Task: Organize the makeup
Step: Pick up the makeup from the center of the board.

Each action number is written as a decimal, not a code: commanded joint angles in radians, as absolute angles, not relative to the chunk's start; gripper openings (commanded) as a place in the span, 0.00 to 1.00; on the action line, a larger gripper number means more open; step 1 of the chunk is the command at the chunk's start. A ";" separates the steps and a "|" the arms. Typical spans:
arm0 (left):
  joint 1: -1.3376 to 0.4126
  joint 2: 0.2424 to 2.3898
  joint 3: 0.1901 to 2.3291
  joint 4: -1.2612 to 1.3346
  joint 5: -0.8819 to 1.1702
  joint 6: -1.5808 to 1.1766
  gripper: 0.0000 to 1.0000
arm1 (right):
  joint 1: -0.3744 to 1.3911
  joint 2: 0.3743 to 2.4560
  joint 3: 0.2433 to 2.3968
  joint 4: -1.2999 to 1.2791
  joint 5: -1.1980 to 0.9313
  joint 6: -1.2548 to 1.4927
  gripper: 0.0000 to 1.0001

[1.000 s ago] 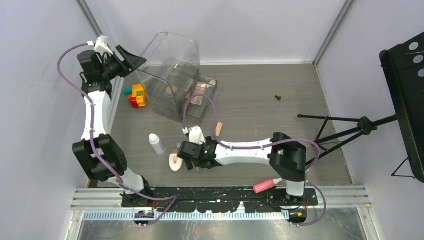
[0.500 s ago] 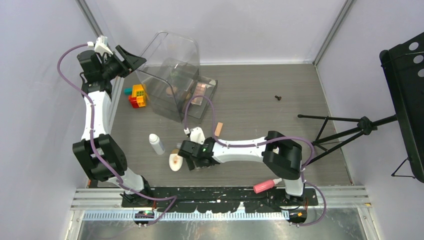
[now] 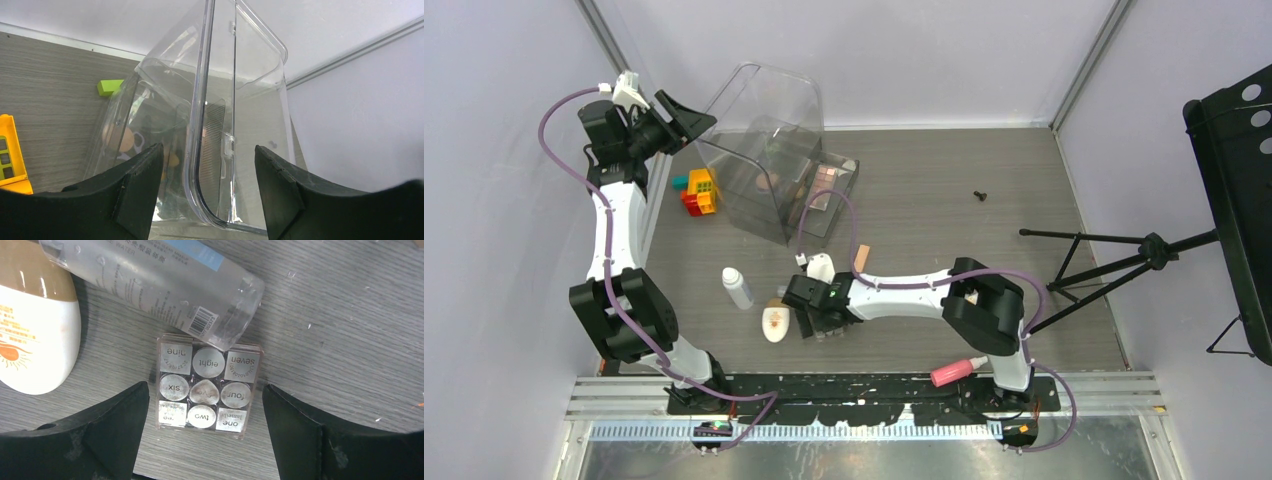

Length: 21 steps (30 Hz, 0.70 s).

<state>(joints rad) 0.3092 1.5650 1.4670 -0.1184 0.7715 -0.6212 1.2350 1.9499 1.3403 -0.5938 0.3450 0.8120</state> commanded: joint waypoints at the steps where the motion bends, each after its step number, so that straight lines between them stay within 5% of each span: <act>1: 0.314 1.557 1.465 -0.063 0.808 -0.632 0.68 | 1.235 1.964 1.336 -0.585 0.337 0.838 0.86; 13: 0.314 1.549 1.461 -0.057 0.808 -0.632 0.68 | 1.237 1.962 1.364 -0.663 0.430 0.830 0.55; 21: 0.313 1.550 1.457 -0.059 0.803 -0.630 0.68 | 1.211 1.836 1.354 -0.678 0.442 0.819 0.51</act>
